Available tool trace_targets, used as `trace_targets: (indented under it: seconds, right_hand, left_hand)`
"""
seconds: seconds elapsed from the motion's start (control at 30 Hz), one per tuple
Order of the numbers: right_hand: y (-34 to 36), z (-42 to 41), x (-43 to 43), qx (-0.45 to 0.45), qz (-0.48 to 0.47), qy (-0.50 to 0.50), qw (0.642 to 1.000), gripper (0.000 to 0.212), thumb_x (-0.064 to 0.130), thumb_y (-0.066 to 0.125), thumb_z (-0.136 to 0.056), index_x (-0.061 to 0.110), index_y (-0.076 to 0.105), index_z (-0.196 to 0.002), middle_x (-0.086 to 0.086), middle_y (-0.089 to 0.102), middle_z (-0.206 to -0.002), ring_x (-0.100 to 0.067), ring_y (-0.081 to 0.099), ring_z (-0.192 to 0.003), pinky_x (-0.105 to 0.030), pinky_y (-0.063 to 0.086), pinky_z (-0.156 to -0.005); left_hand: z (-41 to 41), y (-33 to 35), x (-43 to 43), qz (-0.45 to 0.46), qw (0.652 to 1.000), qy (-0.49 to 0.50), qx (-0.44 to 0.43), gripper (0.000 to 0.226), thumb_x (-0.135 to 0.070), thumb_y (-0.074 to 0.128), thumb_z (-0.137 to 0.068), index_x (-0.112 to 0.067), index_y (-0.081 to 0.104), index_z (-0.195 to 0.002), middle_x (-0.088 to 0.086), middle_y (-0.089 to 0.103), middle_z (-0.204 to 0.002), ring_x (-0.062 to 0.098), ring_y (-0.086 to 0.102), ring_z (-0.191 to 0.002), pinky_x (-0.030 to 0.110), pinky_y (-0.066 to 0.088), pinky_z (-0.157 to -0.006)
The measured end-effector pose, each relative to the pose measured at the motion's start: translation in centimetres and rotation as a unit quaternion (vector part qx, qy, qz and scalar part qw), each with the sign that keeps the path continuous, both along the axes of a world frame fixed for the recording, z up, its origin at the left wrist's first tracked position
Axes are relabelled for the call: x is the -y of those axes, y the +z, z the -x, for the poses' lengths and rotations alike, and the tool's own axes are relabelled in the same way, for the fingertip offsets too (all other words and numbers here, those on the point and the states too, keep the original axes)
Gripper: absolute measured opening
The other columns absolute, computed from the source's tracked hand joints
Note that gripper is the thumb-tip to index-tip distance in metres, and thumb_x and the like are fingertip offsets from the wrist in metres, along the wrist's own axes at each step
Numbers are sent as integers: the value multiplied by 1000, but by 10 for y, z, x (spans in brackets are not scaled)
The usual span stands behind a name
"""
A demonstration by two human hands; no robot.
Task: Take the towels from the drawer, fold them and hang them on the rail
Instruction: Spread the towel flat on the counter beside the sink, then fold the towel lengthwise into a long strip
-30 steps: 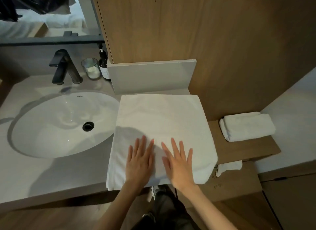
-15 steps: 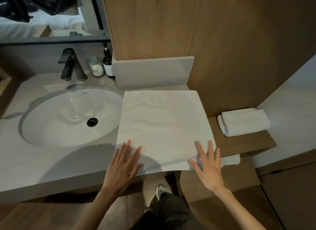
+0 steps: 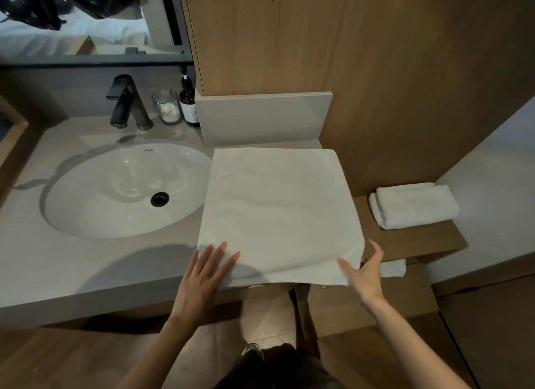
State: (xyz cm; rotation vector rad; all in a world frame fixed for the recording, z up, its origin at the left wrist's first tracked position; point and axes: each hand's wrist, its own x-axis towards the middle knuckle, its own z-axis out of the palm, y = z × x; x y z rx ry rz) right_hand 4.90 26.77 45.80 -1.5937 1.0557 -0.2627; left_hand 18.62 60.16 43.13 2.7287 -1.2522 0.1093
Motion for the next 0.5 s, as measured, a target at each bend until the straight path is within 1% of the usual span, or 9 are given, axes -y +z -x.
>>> trace_targets:
  seconds: [0.07, 0.17, 0.2, 0.23, 0.27, 0.3, 0.37, 0.43, 0.5]
  right_hand:
    - [4, 4, 5, -25, 5, -11, 1000, 73, 10, 74, -83, 18, 30, -142, -7, 55, -109, -22, 56, -101, -35, 48, -86]
    - [11, 10, 18, -52, 46, 0, 998, 48, 17, 70, -88, 10, 49, -130, -6, 60, -109, -25, 60, -104, -37, 51, -89]
    - [14, 11, 22, -52, 58, 14, 997, 40, 19, 68, -89, 9, 55, -125, -7, 63, -110, -27, 61, -106, -40, 52, -91]
    - [17, 12, 27, -53, 74, 28, 995, 34, 21, 67, -90, 9, 58, -120, -7, 65, -111, -27, 62, -106, -43, 52, -93]
    - [22, 11, 32, -54, 96, 40, 993, 31, 24, 65, -91, 10, 60, -118, -7, 64, -112, -26, 61, -106, -43, 51, -93]
    - [27, 11, 37, -55, 127, 52, 989, 29, 25, 62, -92, 10, 60, -118, -7, 62, -114, -23, 58, -105, -40, 49, -91]
    - [41, 9, 45, -43, 190, 81, 978, 28, 23, 56, -96, 11, 60, -120, -6, 58, -114, -16, 52, -99, -32, 42, -86]
    - [60, 7, 51, -15, 223, 117, 968, 25, 19, 52, -98, 11, 59, -121, -1, 59, -106, -10, 54, -88, -26, 42, -76]
    - [77, 6, 57, 5, 253, 162, 954, 24, 19, 51, -99, 14, 60, -121, 5, 62, -100, -4, 58, -84, -21, 46, -70]
  left_hand:
    - [1, 0, 2, 7, 1000, 8, 14, 94, -1, 75, -66, -24, 34, -148, 13, 33, -152, 38, 35, -137, 51, 25, -113]
    - [8, 4, 6, 5, 1000, 7, 19, 73, -14, 55, -79, -28, 32, -147, 12, 37, -149, 40, 44, -129, 52, 36, -104]
    - [12, 5, 10, -3, 1000, 8, 14, 72, -21, 55, -78, -28, 33, -146, 12, 38, -148, 39, 46, -125, 53, 39, -100]
    - [16, 7, 13, -13, 1000, 11, 7, 76, -26, 62, -74, -29, 35, -145, 12, 40, -146, 39, 46, -123, 54, 41, -96]
    - [22, 7, 17, -26, 1000, 15, -5, 82, -31, 71, -68, -29, 39, -144, 12, 42, -145, 37, 45, -121, 55, 43, -93]
    - [27, 8, 19, -41, 999, 18, -13, 85, -37, 74, -64, -29, 41, -143, 12, 43, -144, 35, 45, -119, 55, 43, -91]
    - [42, 9, 24, -47, 999, 2, 2, 75, -53, 61, -70, -30, 46, -140, 11, 44, -141, 31, 46, -116, 51, 37, -92]
    - [60, 16, 39, -16, 1000, -22, 8, 59, -62, 47, -80, -29, 57, -129, 8, 50, -130, 26, 49, -109, 46, 34, -93]
    - [75, 32, 63, 15, 999, -29, -6, 50, -61, 37, -87, -30, 66, -114, 1, 59, -113, 20, 56, -98, 44, 43, -89]
